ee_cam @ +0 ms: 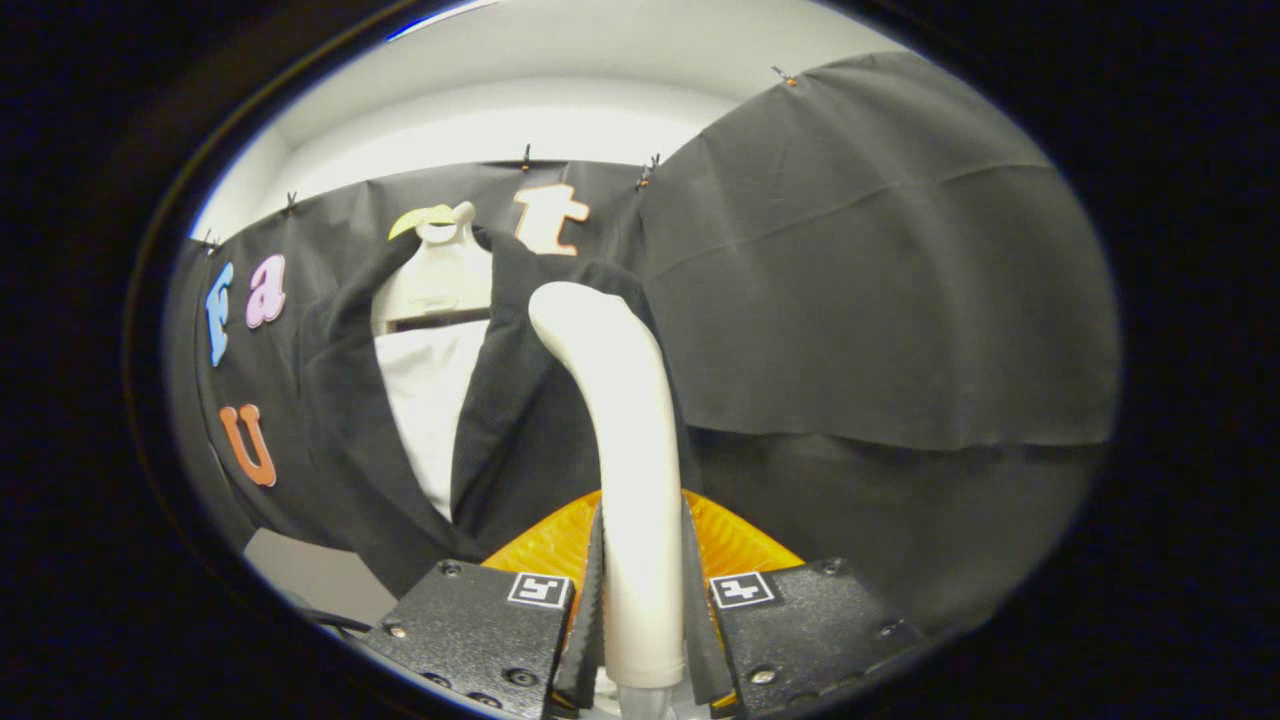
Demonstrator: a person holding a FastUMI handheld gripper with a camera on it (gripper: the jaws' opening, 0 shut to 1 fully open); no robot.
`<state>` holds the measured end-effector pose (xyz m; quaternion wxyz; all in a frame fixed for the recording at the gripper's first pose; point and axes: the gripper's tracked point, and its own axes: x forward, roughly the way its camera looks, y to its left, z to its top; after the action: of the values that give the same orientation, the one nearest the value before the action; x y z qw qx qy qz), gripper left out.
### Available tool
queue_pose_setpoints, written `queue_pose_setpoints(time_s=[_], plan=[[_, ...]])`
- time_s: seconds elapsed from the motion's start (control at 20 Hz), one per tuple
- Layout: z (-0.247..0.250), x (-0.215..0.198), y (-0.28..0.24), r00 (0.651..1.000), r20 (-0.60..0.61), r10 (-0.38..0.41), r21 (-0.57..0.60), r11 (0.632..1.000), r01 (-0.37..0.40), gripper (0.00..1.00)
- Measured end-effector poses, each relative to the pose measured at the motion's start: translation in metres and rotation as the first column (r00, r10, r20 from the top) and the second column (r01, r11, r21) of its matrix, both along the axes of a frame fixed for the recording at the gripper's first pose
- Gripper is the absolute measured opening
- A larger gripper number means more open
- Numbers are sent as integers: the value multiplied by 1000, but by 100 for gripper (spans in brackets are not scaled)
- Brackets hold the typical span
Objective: Iron the clothes twice with a garment steamer, once on the left side and once on the right side.
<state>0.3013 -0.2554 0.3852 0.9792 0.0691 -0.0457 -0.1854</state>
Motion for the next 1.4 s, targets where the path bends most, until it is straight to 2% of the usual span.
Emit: queue_pose_setpoints(time_s=[0.15,0.35,0.65,1.0,1.4], plan=[[5,19,0,999,-3,-50,-24,998,49,38],[-6,37,13,998,-46,-50,-53,997,47,38],[-26,36,18,995,-74,-63,-87,995,56,38],[-59,30,26,990,-133,-45,-95,995,32,38],[-121,25,49,974,-228,-16,-109,994,-10,38]])
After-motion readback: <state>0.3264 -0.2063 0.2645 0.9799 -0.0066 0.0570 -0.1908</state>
